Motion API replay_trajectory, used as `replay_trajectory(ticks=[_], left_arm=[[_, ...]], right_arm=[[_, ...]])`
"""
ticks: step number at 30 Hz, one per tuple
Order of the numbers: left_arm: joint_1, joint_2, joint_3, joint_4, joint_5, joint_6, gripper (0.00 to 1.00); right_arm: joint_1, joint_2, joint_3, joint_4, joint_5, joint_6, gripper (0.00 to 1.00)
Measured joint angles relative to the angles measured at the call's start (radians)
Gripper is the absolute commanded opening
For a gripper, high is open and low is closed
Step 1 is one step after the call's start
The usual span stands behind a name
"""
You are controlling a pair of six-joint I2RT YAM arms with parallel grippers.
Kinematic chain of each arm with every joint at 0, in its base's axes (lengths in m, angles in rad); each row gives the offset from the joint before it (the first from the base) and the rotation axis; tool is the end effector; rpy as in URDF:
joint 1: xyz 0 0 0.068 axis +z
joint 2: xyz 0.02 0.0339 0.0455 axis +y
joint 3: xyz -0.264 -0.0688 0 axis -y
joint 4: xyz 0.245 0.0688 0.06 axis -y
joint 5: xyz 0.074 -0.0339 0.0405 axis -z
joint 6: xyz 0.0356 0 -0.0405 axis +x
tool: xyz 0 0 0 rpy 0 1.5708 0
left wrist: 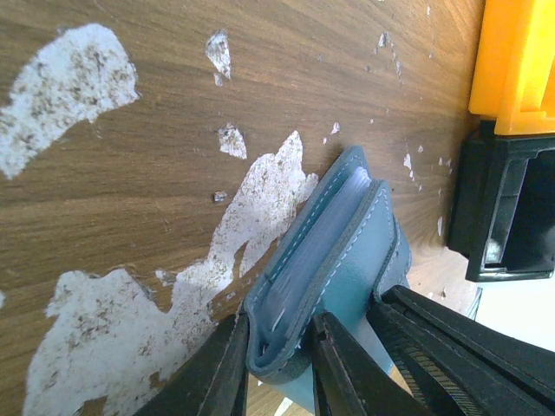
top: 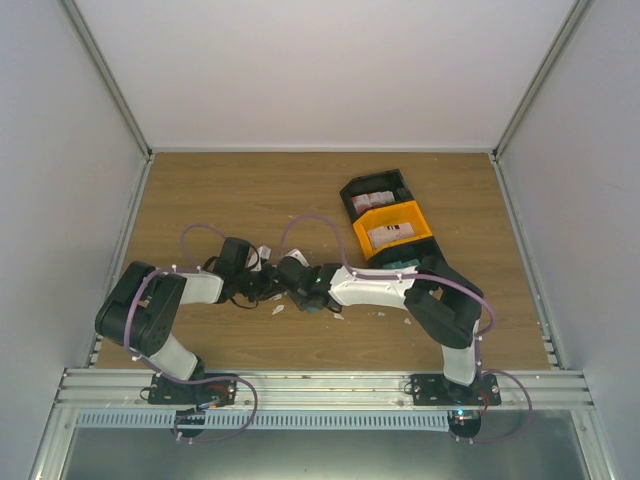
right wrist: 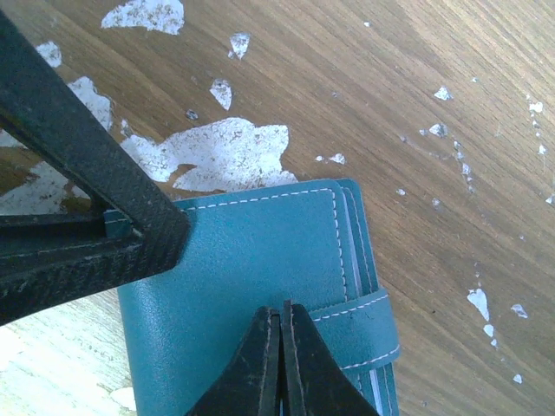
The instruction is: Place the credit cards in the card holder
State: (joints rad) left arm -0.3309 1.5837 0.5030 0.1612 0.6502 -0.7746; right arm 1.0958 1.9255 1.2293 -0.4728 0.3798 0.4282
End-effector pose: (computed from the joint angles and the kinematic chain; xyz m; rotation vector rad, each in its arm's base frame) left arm 0.2329 -0.1028 0.1082 -0.2895 2.6568 -1.2325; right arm 0.1855 0.3319 0.1514 -0.7539 2.4840 0.0040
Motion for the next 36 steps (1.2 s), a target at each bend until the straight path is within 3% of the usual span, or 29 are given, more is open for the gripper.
replay_trajectory(ticks=[11, 36], left_arm=[[0.001, 0.004, 0.000, 0.006, 0.003, 0.000, 0.24], [0.005, 0.011, 0.000, 0.013, 0.012, 0.000, 0.23]], right_arm=[[-0.010, -0.071, -0.152, 0.195, -0.051, 0.053, 0.00], [-0.175, -0.162, -0.430, 0.631, -0.459, 0.102, 0.00]])
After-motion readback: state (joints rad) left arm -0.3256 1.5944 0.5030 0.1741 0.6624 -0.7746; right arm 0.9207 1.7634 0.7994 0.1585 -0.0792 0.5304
